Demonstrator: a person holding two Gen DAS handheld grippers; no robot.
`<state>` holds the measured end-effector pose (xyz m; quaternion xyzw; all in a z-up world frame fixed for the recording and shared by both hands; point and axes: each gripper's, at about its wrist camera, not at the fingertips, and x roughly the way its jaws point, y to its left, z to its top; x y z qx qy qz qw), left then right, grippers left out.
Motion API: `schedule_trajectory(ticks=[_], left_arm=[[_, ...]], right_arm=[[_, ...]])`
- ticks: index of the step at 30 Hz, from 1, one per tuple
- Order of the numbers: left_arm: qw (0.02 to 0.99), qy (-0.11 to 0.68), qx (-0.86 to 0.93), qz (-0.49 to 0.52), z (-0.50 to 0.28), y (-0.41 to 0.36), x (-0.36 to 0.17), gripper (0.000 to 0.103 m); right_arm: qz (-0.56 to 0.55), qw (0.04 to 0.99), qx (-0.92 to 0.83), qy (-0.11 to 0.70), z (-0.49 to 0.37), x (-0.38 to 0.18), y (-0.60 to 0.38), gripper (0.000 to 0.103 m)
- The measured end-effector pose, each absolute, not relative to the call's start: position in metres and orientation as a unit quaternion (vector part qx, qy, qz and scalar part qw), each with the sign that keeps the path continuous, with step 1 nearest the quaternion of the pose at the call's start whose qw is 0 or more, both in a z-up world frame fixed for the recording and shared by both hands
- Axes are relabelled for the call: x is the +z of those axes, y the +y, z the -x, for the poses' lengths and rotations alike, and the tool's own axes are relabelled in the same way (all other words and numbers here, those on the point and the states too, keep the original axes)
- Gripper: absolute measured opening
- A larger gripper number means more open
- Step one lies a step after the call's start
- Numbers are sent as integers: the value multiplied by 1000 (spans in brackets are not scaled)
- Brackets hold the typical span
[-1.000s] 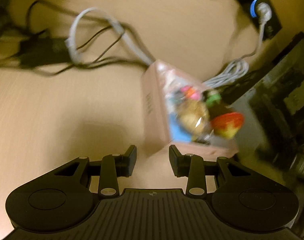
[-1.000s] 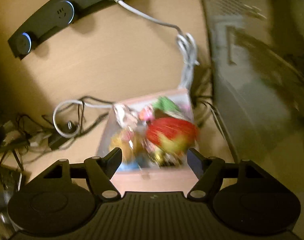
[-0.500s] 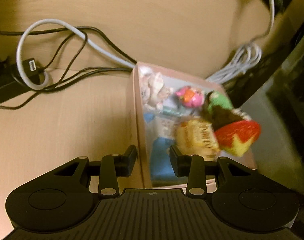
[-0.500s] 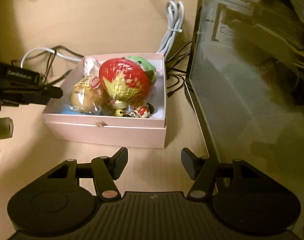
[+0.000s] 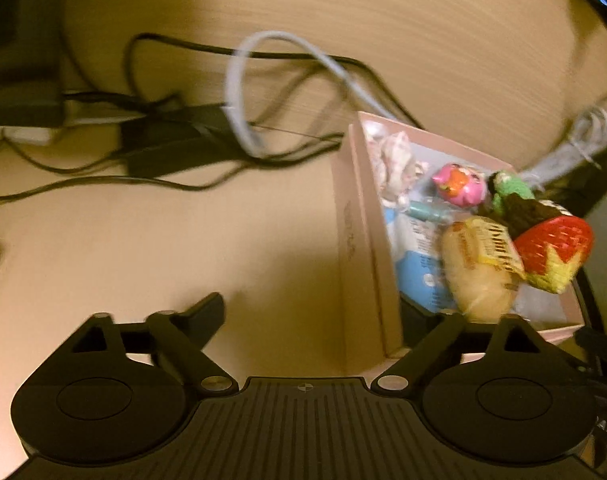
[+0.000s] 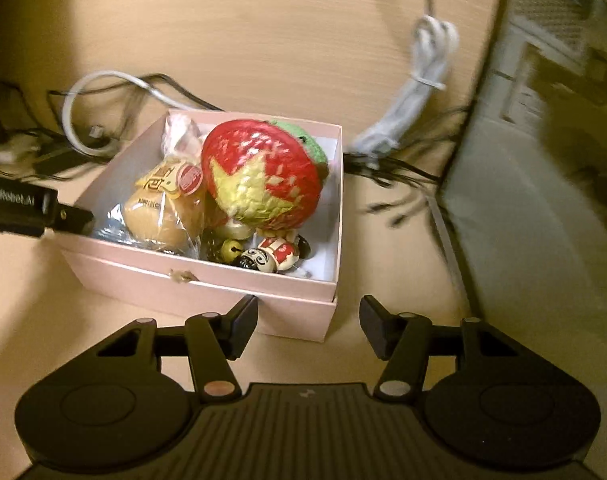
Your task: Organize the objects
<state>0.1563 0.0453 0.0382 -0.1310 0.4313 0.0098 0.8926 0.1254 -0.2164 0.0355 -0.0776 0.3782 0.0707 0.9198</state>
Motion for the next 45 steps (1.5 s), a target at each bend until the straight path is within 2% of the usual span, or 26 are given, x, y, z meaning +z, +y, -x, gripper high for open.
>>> schedule_trajectory(ticks=[8,15,19,23,27,29,30,37,45], left_arm=[[891,434,0,131,-179,64,33,101],[906,400,-10,135,-159,66,56,98],[920,368,-20,134,-121,73,79,98],[923,364,-48,113,-75,69,83,98],[917,380,-75,92,-23,53,71,98],[915,387,-84,78,-1,44,61,98],[913,392,-85,71,9,39,55,98],[902,422,-62,69,37,9,16,98],[926,376,-10,36,38,-13,4,98]], right_arm=[[100,916,81,380,-140,31,-174,59],[71,919,59,383,-134,39,-182,59],[37,923,47,380,-116,48,-192,78],[10,923,27,383,-81,49,-199,88],[-15,917,18,398,-38,43,-202,92],[-16,915,16,403,-14,37,-201,102],[-13,913,15,407,-5,33,-200,103],[26,899,47,435,37,1,-196,103],[29,906,68,417,35,-7,-209,103]])
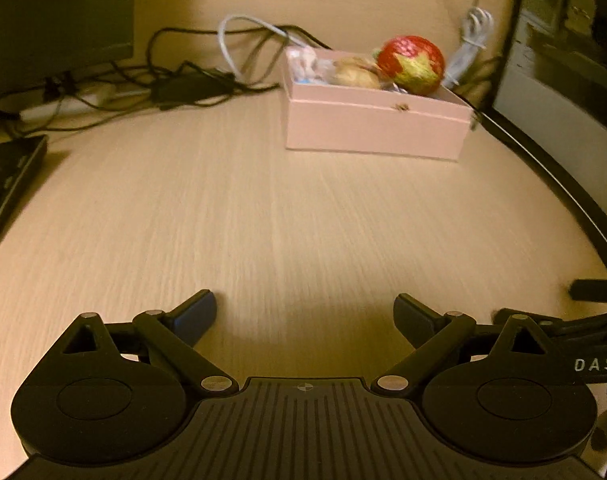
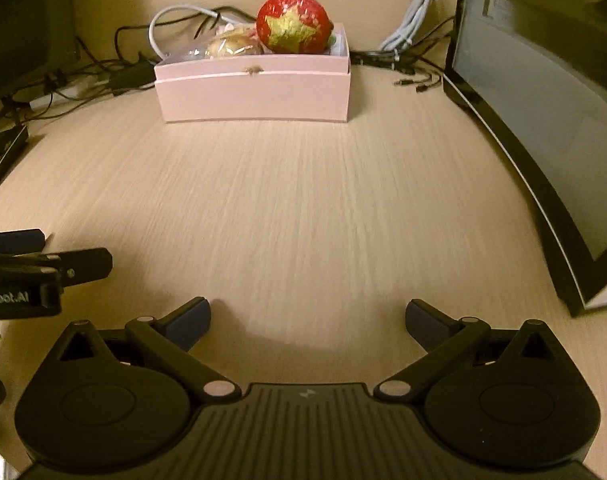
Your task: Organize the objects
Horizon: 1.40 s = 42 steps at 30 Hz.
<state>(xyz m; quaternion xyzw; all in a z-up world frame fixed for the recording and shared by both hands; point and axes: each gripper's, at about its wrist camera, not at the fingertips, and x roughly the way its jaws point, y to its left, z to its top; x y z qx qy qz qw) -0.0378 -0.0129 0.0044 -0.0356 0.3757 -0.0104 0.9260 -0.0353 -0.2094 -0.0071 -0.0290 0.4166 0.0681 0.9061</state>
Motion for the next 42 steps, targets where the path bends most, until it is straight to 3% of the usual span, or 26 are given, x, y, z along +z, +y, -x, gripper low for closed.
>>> schedule_trajectory(ticks=[12,42], left_arm=[[940,340,28,4,15,-28,-5,98],[941,338,26,2,14,-27,-6,99]], right_arm=[[20,938,71,338,6,-21,-222,103],[20,938,66,340,-4,-21,-214,103]])
